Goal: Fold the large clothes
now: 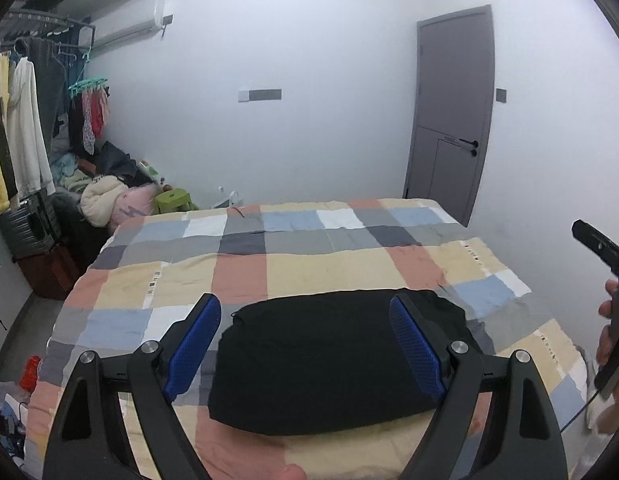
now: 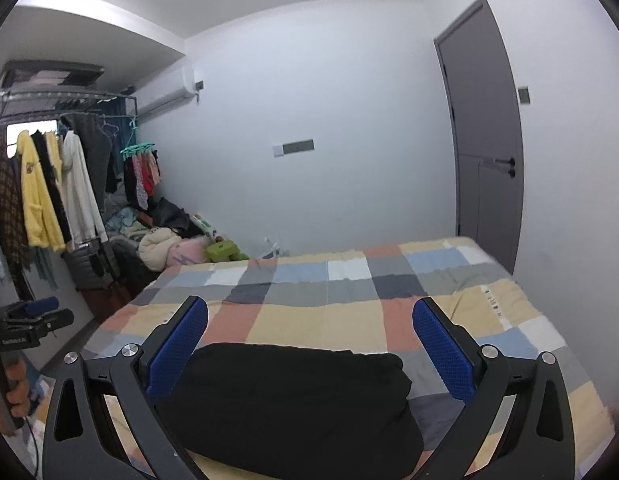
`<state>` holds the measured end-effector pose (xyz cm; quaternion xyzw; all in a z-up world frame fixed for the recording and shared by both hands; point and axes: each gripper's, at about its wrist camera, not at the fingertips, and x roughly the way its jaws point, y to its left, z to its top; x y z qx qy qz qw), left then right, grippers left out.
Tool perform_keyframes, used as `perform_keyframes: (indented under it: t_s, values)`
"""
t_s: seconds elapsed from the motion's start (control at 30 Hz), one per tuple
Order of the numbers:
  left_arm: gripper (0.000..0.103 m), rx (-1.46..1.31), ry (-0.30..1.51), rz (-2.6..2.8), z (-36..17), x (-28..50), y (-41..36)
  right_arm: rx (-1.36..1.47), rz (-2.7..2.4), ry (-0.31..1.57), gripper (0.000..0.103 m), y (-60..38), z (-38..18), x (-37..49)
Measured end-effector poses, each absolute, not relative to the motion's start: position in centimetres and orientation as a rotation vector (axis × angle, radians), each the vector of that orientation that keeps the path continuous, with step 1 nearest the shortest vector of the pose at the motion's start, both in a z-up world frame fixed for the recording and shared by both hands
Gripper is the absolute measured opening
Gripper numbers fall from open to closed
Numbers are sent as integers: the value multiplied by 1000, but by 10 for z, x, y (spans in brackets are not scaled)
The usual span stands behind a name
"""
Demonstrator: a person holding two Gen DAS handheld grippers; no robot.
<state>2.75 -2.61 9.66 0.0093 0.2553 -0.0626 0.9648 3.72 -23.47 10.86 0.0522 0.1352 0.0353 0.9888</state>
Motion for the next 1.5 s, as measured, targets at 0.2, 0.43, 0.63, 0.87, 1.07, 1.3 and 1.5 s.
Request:
perform_keyframes:
  t_s: [0.2,0.43,0.63,0.87,1.07,1.3,1.5]
  values:
    - [87,40,483,-148,85,-12,-52,91,139,218,103,-202,96,-3]
    - [87,-9,525,-225,61,-33,-63,25,132,195,103,-171,77,-27]
    - [87,-26,561,-225,35,-43,-68,67,120,234,103,-161,49,-35]
    - [87,-56,549,-95,10,-48,-46,72,78,296,103,-161,12,-36]
    - [87,-64,589,-62,-15,-46,-37,73,74,339,103,-160,-7,-31]
    - [87,-50,621,-58,-31,-37,-39,71,74,359,103,-156,-20,-32]
    - [87,-48,652,-63,-40,-30,-40,54,71,378,103,-154,-23,-29]
